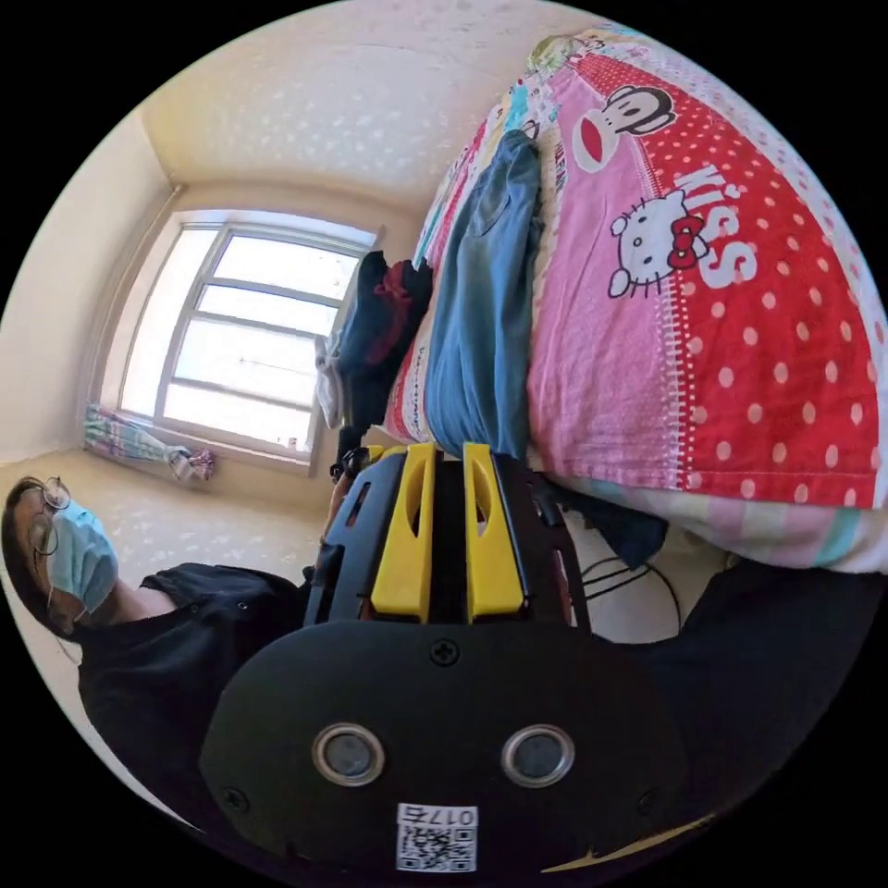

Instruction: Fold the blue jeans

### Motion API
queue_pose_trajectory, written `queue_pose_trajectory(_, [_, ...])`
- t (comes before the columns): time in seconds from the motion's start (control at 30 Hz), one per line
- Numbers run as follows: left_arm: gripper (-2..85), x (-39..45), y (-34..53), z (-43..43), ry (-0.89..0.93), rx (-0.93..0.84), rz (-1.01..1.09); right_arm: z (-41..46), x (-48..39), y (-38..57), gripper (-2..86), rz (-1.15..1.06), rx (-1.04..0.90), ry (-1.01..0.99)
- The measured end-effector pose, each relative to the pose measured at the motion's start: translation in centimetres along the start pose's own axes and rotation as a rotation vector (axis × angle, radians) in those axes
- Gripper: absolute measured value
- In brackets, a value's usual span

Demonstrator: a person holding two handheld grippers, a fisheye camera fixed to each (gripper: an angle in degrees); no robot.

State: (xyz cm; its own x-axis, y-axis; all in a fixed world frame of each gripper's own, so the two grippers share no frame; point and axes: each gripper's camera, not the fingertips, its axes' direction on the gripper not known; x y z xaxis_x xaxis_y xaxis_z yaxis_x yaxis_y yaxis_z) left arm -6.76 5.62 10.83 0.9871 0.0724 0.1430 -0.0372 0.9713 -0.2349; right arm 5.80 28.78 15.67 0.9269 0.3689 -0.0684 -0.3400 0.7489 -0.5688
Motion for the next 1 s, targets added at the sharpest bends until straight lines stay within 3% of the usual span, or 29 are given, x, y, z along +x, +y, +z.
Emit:
queue_pose_trajectory(0.17, [13.5,1.5,-4.4,1.7,-0.176,0.064,0.118,0.1,-0.9,-6.8,10.9,-0.103,0.135,0.237])
queue_pose_trajectory(0.27, [13.6,-0.8,-5.1,4.5,-0.244,0.025,0.049,2.2,1.8,-9.3,11.8,-0.025,0.132,0.156])
queue_pose_trajectory(0.4, [13.5,-0.1,-0.7,5.3,-0.243,0.120,0.153,3.5,1.7,-7.6,10.8,-0.040,0.194,0.078])
queue_pose_trajectory(0.6, [12.0,0.5,4.3,6.6,-0.265,0.147,0.137,5.9,-0.5,-3.2,4.7,-0.111,0.051,0.015])
queue_pose_trajectory(0.67, [8.4,-0.5,4.9,6.5,-0.204,0.120,0.096,5.6,-0.6,-3.1,3.5,-0.069,0.011,-0.060])
queue_pose_trajectory(0.83, [0.7,-2.4,6.7,5.9,0.150,0.028,0.023,2.2,-3.8,-2.9,2.3,-0.147,0.005,-0.137])
queue_pose_trajectory(1.0, [-0.3,5.1,10.7,0.8,0.265,0.109,0.269,-3.6,-11.2,-1.3,1.6,-0.358,0.053,-0.301])
